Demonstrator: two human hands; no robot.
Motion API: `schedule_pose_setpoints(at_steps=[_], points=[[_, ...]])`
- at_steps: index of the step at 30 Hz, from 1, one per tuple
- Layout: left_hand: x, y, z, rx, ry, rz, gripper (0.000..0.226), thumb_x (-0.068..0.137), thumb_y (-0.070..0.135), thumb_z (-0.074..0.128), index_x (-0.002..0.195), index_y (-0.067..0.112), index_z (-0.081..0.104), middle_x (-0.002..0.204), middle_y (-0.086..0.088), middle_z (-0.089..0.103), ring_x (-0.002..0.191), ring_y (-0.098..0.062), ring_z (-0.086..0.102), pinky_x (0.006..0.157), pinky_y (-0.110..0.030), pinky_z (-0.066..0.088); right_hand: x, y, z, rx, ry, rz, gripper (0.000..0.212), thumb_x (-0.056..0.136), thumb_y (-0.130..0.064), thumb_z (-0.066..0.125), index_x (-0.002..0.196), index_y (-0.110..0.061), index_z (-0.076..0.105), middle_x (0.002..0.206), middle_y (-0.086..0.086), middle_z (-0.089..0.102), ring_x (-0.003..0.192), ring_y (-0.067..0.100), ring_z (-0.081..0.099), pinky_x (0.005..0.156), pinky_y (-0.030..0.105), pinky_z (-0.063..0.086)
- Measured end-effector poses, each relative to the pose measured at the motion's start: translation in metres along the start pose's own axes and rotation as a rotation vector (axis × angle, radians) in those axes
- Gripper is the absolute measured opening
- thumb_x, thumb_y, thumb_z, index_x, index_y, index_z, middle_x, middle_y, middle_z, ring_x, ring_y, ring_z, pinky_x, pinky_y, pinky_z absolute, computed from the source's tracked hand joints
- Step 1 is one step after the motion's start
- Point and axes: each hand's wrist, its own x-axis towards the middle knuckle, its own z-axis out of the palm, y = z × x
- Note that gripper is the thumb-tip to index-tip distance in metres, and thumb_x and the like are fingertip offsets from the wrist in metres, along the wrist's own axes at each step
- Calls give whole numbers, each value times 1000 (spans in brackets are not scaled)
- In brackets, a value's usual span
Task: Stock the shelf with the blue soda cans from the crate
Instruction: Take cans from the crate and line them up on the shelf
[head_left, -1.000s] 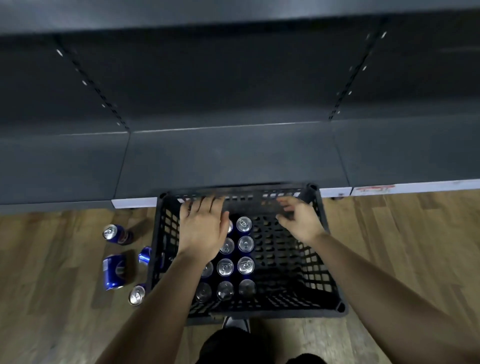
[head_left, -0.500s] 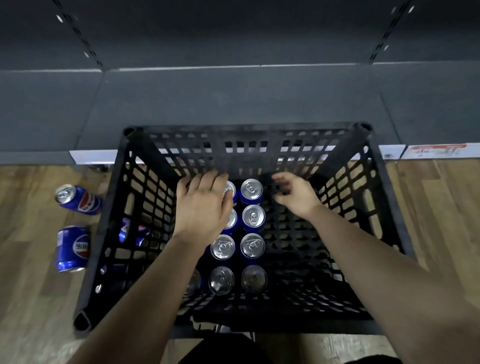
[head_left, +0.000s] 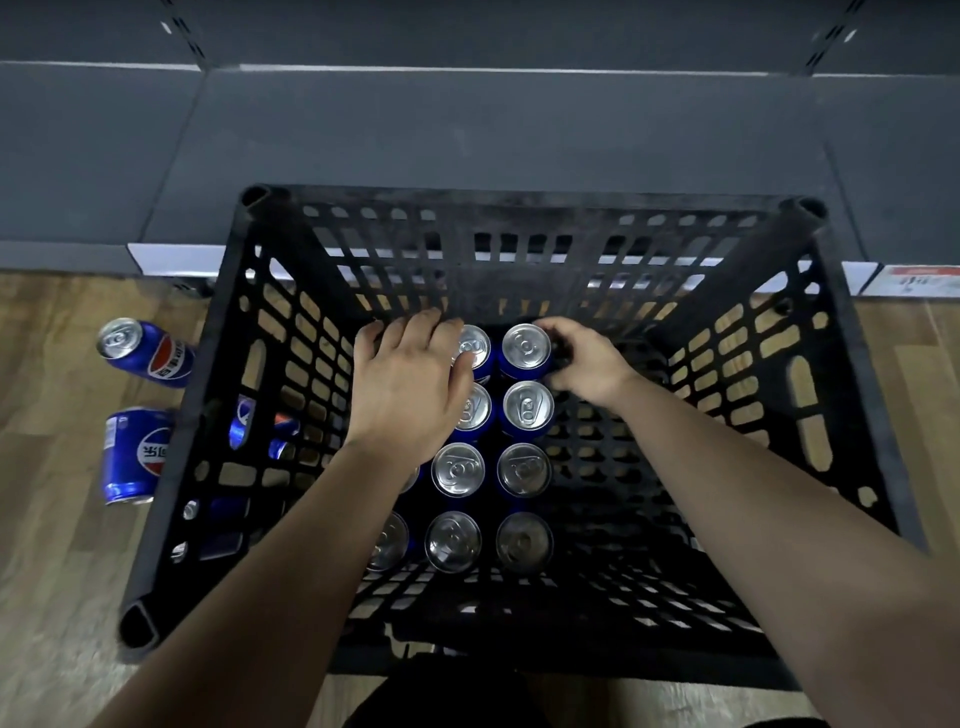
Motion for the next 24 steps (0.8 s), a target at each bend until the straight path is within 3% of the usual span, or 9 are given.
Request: schedule_pose_setpoints(at_steps=[2,6,9,14,20,24], points=[[-1,0,1,-2,-1,-2,43,92,38,36,116,13,61,121,-8,62,105,-30,60,96,-49,37,2,3,1,5,-29,-3,77,70,14,69,133,-26,52,121,-3,62,114,13,57,91,22,46],[-3,-1,4,2,-5,12,42,92,37,37,117,13,61,121,-8,62,106,-30,60,95,-50,38,8,1,1,-14,-116,-26,90,70,18,62,136,-41,45,125,-3,58,113,18,56,93,35,53],[-4,-5,5,-3,-18,4,43,92,37,36,117,13,61,123,-8,61,108,-29,59,97,-50,37,13,-5,-1,-72,-173,-44,86,67,17,63,129,-41,45,117,-2,60,107,19,58,87,36,54],[-3,-5,4,-19,14,-8,40,94,33,34,117,14,62,124,-6,61,110,-25,58,98,-45,33,15,0,-3,33,-148,-30,78,64,7,71,118,-43,46,113,0,62,108,24,60,92,42,52],[3,-2,-8,8,8,18,39,94,32,37,116,13,62,123,-6,61,108,-26,59,97,-42,30,2,-4,-17,212,-91,-53,75,66,0,84,125,-30,48,117,-3,62,112,15,59,98,29,47],[10,8,-49,14,-43,17,41,95,34,35,117,13,62,124,-5,61,108,-25,59,98,-45,33,-25,-38,-47,327,-83,-37,76,66,-2,85,128,-28,48,121,-2,62,112,11,60,96,29,50]])
